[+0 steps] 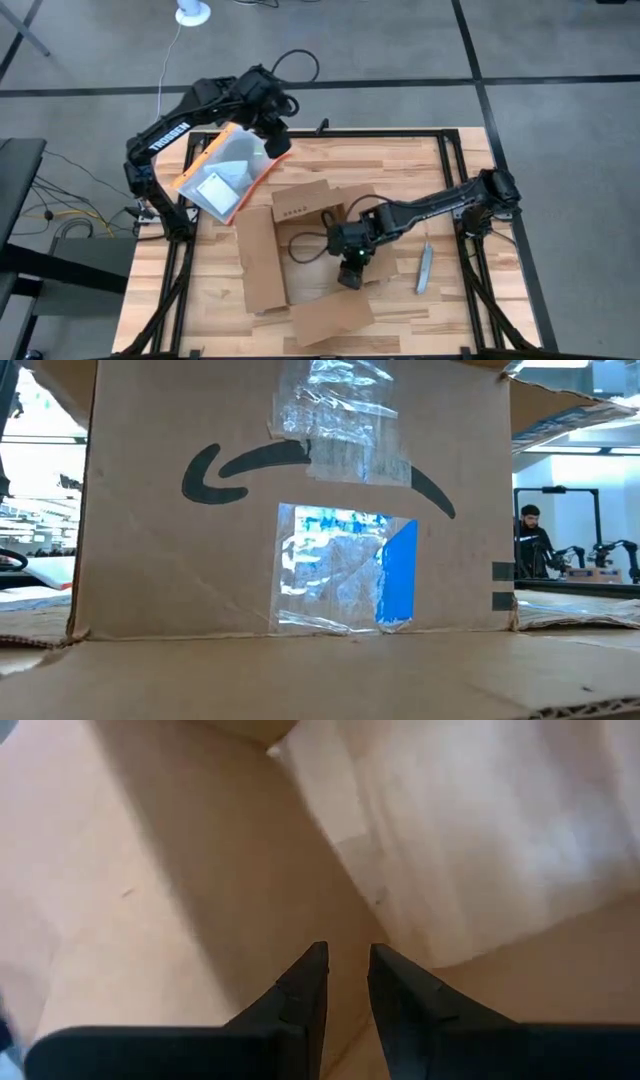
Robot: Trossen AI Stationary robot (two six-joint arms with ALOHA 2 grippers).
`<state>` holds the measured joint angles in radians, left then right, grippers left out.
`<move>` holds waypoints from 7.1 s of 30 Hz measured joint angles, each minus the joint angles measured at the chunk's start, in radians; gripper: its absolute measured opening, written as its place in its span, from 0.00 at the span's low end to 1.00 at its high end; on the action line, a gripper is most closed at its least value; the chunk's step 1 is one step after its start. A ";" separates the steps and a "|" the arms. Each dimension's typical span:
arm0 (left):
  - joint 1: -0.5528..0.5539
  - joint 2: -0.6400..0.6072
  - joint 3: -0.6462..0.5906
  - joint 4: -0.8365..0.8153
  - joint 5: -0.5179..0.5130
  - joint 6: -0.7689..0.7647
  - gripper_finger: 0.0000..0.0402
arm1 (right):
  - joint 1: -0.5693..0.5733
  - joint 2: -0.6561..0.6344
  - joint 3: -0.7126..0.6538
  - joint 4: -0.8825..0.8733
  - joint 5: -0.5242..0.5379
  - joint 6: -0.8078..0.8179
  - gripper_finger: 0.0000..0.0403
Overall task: Unpack boxes
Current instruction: Break down the box using the silver cutter until it is completely flat
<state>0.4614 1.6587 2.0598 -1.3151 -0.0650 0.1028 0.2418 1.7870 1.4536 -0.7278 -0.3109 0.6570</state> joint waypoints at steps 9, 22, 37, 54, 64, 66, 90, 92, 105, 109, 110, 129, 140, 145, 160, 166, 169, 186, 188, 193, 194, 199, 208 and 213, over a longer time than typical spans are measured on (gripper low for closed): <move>-0.054 -0.083 0.000 -0.026 -0.063 0.080 0.00 | 0.018 -0.053 0.000 0.057 0.101 -0.176 0.16; -0.533 -0.098 -0.032 -0.116 -0.189 -0.280 0.00 | 0.010 -0.258 0.000 0.059 0.363 -0.481 0.16; -0.803 -0.068 -0.053 -0.153 -0.378 -0.628 0.00 | -0.129 -0.261 0.000 0.100 0.401 -0.822 0.16; -0.623 -0.076 -0.053 -0.100 -0.798 -0.415 0.00 | -0.114 -0.263 0.191 0.126 0.281 -0.201 0.16; -0.572 -0.075 -0.053 0.028 -0.767 -0.285 0.00 | -0.050 -0.243 0.190 0.147 0.152 -0.262 0.16; -0.573 -0.075 -0.053 0.043 -0.759 -0.290 0.00 | -0.052 -0.223 0.190 0.171 0.153 -0.261 0.16; -0.617 -0.067 -0.053 0.000 -0.396 -0.415 0.00 | -0.100 -0.191 0.189 -0.112 0.387 -0.729 0.16; -0.617 -0.068 -0.053 0.000 -0.397 -0.415 0.00 | -0.113 -0.191 0.189 -0.140 0.386 -0.761 0.18; -0.624 -0.068 -0.053 -0.013 -0.390 -0.474 0.00 | -0.192 -0.040 0.189 -0.102 0.545 -0.952 0.49; -0.662 -0.068 -0.053 -0.015 -0.371 -0.487 0.00 | -0.217 -0.029 0.189 -0.131 0.552 -0.964 0.38; -0.675 -0.068 -0.053 -0.013 -0.361 -0.487 0.00 | -0.225 -0.030 0.189 -0.126 0.553 -0.973 0.30; -0.822 0.316 -0.054 -0.070 -0.406 -0.360 0.00 | -0.413 -0.050 0.244 -0.214 0.251 -0.746 0.00; -0.906 0.439 -0.054 0.072 -0.332 -0.409 0.00 | -0.580 -0.056 0.153 -0.162 0.028 -0.729 0.00; -0.912 0.437 -0.053 0.077 -0.333 -0.434 0.00 | -0.632 -0.053 0.028 -0.066 -0.036 -0.685 0.00; -0.917 0.429 -0.039 0.056 -0.332 -0.439 0.00 | -0.637 -0.129 0.014 -0.105 -0.062 -0.694 0.09; -0.914 0.427 0.080 -0.110 -0.332 -0.430 0.00 | -0.598 -0.232 0.219 -0.265 -0.068 -0.737 0.23; -0.914 0.427 0.174 -0.250 -0.327 -0.429 0.00 | -0.575 -0.282 0.297 -0.346 -0.067 -0.730 0.29; -1.155 0.356 0.272 -0.260 0.111 -0.708 0.18 | -0.113 -0.455 0.222 -0.439 0.244 -0.604 0.34; -1.198 0.356 0.272 -0.254 0.082 -0.762 0.21 | -0.088 -0.448 0.206 -0.431 0.281 -0.604 0.34; -1.279 0.373 0.274 -0.232 0.012 -0.900 0.23 | -0.086 -0.415 0.203 -0.419 0.293 -0.605 0.34; -1.300 0.387 0.274 -0.235 0.005 -0.911 0.23 | -0.086 -0.409 0.203 -0.417 0.294 -0.605 0.34; -1.351 0.466 0.270 -0.254 -0.060 -0.923 0.20 | -0.091 -0.379 0.203 -0.389 0.294 -0.638 0.34; -1.316 0.519 0.271 -0.256 -0.214 -0.929 0.19 | -0.091 -0.367 0.204 -0.390 0.292 -0.632 0.34; -1.299 0.538 0.264 -0.255 -0.247 -0.916 0.19 | -0.079 -0.367 0.204 -0.401 0.292 -0.631 0.34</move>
<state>-0.8376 2.1963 2.3237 -1.5698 -0.3123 -0.8127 0.1632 1.4204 1.6573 -1.1292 -0.0185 0.0261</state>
